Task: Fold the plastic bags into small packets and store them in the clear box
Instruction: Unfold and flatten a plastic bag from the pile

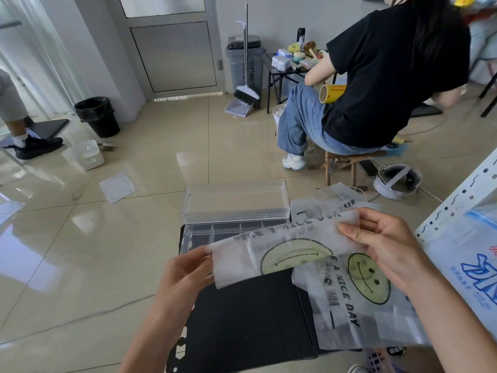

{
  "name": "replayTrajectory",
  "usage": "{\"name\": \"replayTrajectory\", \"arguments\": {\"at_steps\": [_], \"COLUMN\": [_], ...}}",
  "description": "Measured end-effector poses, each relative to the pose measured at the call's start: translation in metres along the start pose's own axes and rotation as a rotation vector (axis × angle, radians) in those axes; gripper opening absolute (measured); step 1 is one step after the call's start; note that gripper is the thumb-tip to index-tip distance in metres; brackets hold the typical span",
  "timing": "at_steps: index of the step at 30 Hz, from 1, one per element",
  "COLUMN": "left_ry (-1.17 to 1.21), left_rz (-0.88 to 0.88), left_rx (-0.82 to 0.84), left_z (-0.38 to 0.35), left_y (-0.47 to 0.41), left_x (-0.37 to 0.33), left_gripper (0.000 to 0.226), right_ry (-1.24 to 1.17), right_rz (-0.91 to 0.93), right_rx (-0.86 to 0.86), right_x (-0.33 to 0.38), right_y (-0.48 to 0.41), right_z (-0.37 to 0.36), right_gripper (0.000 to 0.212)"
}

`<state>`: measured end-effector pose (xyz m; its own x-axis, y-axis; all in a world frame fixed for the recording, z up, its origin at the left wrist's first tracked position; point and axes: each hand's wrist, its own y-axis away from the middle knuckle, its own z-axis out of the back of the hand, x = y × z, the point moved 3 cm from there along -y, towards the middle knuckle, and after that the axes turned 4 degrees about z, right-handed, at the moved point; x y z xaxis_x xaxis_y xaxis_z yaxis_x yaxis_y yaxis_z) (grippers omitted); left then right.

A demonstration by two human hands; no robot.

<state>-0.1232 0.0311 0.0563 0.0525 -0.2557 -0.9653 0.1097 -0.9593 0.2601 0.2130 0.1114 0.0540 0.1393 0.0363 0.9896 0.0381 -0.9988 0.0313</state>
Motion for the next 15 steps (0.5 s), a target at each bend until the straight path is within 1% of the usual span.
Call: {"name": "replayTrajectory", "arguments": {"at_steps": [7,8,11,12,14,15], "left_ry": [-0.034,-0.03,-0.002,0.007,0.057,0.102], "left_rz": [-0.006,-0.008,-0.019,-0.02,-0.016,-0.007], "left_rx": [0.006,0.002,0.009,0.007,0.005,0.005], "left_z": [0.001,0.002,0.006,0.007,0.007,0.005], "left_y": [0.001,0.0,-0.004,-0.006,-0.008,-0.009], "left_x": [0.0,0.001,0.002,0.004,0.006,0.006], "left_gripper": [0.016,0.018,0.04,0.042,0.035,0.026], "right_ry": [0.002,0.003,0.001,-0.001,-0.002,-0.002], "right_rz": [-0.003,-0.002,0.006,0.008,0.007,0.005], "right_rx": [-0.006,-0.01,-0.028,-0.032,-0.031,-0.03], "right_x": [0.001,0.001,0.002,0.002,0.001,-0.001], "right_y": [0.0,0.0,0.0,0.001,0.0,0.0], "right_z": [0.0,0.0,0.001,0.001,0.0,-0.001], "right_gripper": [0.086,0.088,0.095,0.096,0.094,0.091]}}
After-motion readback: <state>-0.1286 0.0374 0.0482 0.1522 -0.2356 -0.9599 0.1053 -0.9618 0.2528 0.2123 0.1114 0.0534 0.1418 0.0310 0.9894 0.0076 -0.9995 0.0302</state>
